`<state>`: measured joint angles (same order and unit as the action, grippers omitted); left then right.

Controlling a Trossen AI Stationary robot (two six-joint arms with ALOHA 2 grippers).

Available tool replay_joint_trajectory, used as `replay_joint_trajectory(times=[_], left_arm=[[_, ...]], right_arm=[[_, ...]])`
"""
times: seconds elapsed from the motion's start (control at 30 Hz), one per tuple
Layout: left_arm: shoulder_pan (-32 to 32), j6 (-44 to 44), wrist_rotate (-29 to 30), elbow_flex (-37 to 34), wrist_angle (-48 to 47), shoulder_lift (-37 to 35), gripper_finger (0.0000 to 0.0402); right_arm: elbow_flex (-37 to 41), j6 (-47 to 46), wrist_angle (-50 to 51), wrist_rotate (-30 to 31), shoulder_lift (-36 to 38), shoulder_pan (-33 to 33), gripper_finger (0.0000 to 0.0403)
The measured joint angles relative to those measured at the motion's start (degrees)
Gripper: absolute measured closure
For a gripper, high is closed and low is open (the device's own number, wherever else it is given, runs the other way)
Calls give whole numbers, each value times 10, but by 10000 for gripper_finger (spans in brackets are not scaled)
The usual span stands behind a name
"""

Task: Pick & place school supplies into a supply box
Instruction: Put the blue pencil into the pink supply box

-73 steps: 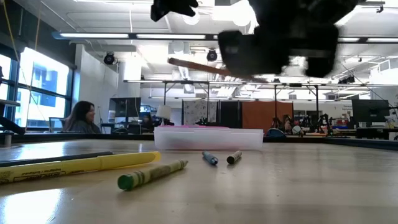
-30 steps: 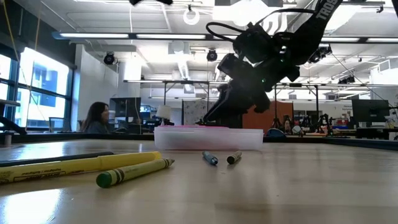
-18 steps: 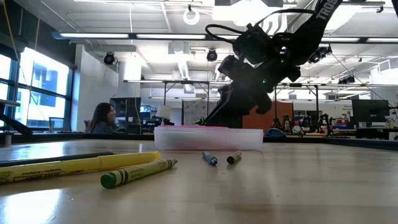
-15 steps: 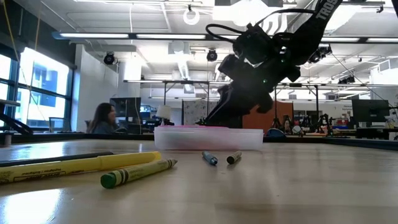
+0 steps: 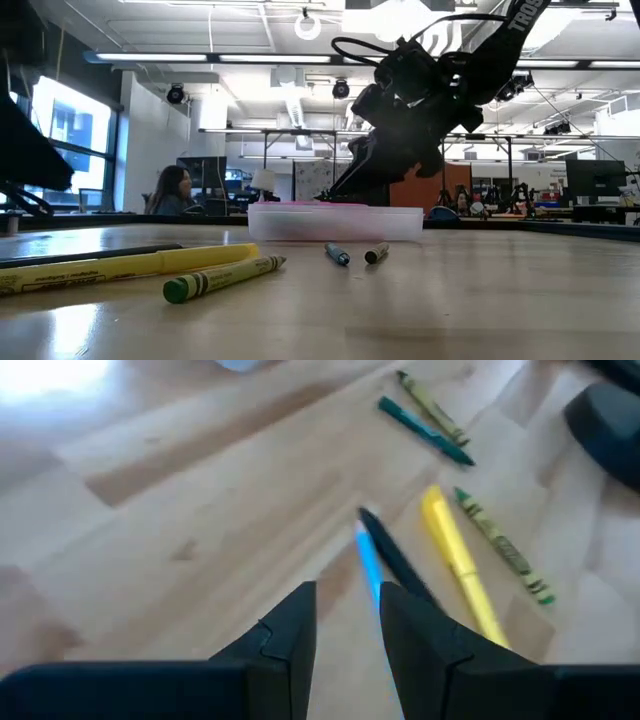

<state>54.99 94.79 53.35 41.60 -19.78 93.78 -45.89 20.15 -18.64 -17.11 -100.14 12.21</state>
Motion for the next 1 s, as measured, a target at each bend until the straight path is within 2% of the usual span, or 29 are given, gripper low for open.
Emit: replay_joint_trajectory(times=[0.33,0.6,0.87,1.0], left_arm=[[1,-59,-14,1,185,103,259],[2,-86,-4,3,203,145,259],[3,-127,-2,3,186,153,259],[2,-221,-9,3,185,153,259]], right_arm=[[0,-8,-10,0,0,0,299],[0,-22,-18,0,0,0,299],[0,-21,-22,0,0,0,299],[0,-19,-22,0,0,0,299]])
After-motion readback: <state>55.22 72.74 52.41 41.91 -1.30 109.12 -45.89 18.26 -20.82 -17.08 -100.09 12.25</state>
